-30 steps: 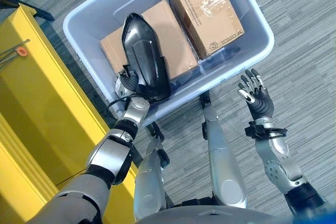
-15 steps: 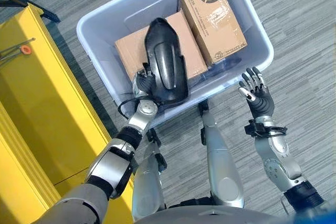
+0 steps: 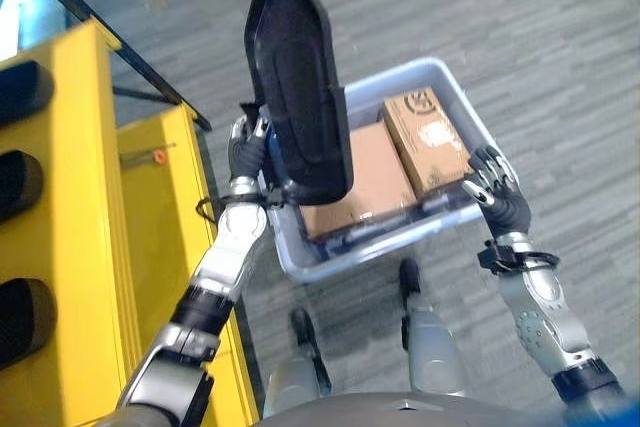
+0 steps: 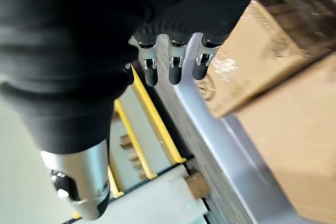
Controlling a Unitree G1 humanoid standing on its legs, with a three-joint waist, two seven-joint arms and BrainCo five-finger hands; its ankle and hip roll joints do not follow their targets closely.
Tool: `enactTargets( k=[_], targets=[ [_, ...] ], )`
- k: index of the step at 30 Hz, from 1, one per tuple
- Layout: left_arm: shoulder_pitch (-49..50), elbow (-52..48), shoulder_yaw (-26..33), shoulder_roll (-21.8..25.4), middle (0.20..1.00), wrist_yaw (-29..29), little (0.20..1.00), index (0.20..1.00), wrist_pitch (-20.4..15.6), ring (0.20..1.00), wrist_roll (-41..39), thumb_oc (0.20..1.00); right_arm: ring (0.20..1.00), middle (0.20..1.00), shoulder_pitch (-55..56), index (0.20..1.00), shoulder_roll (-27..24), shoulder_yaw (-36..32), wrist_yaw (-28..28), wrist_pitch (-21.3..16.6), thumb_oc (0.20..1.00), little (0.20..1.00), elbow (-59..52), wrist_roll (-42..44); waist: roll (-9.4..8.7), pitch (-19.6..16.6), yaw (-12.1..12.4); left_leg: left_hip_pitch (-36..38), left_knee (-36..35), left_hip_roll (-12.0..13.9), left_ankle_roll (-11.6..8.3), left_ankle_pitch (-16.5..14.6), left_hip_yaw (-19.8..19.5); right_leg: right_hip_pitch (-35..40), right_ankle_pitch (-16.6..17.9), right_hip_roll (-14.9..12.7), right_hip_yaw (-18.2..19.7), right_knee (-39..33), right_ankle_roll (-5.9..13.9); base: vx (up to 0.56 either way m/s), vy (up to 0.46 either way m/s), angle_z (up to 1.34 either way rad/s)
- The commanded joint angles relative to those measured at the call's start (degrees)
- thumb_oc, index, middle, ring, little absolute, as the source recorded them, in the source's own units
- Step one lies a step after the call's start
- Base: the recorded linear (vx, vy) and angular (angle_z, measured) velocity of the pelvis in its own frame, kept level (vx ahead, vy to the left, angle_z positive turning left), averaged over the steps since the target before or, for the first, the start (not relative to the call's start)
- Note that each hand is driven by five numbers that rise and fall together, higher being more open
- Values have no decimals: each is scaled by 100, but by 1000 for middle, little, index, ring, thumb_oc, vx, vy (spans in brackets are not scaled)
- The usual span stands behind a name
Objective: Move parts from the plastic box to the shelf.
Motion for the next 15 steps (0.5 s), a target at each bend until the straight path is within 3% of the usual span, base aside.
enactTargets(
  k=[1,2,8,11,13,14,15],
  targets=[
    [-366,-166,220,342,200,-415,200,200,-429,200,-136,200,1000,1000,-54,1000,55,-126,315,4,1000,1000,-333,-242,-214,340,-85,-142,510,428,-296,-70,-138,347,-516,-150,8,182,219,121,-53,8],
    [41,-306,314,530,200,-809,200,200,-387,200,-215,200,1000,1000,11,1000,93,-216,442,94,1000,1000,-267,-249,-183,197,-15,21,451,485,-293,-48,-169,514,-602,-112,-61,199,214,117,-65,7],
    [1478,-1058,920,649,200,-1364,200,200,-339,200,-469,200,1000,1000,234,1000,137,-282,783,284,1000,1000,-170,-183,-104,-131,263,500,279,757,-264,131,-402,900,-1086,198,-203,579,80,83,-104,17],
    [1961,-1327,1086,543,200,-1565,200,200,-316,200,-761,200,1000,1000,291,1000,32,-298,895,371,1000,1000,-205,-274,-55,-156,422,580,272,902,-280,474,-566,1011,-1312,380,-324,793,-28,32,-143,17],
    [2082,-1358,1047,534,200,-1570,200,200,-278,200,-499,200,1000,1000,212,1000,-149,-413,808,313,1000,1000,-182,-482,15,-90,618,348,141,1009,-372,1152,-852,1084,-1540,466,-779,939,-212,-117,-239,59],
    [1958,-1134,835,409,200,-1633,200,200,-285,200,-679,200,1000,1000,261,1000,-279,-608,720,247,1000,1000,-286,-634,-91,40,553,86,276,741,-220,1066,-461,1234,-1616,267,-1262,975,-322,-193,-253,217],
    [1943,-1152,825,401,200,-1656,200,200,-285,200,-674,200,1000,1000,247,1000,-310,-608,722,254,1000,1000,-275,-681,-144,76,567,85,607,631,-173,805,-406,1227,-1573,215,-1328,973,-339,-205,-228,347]
  ],
)
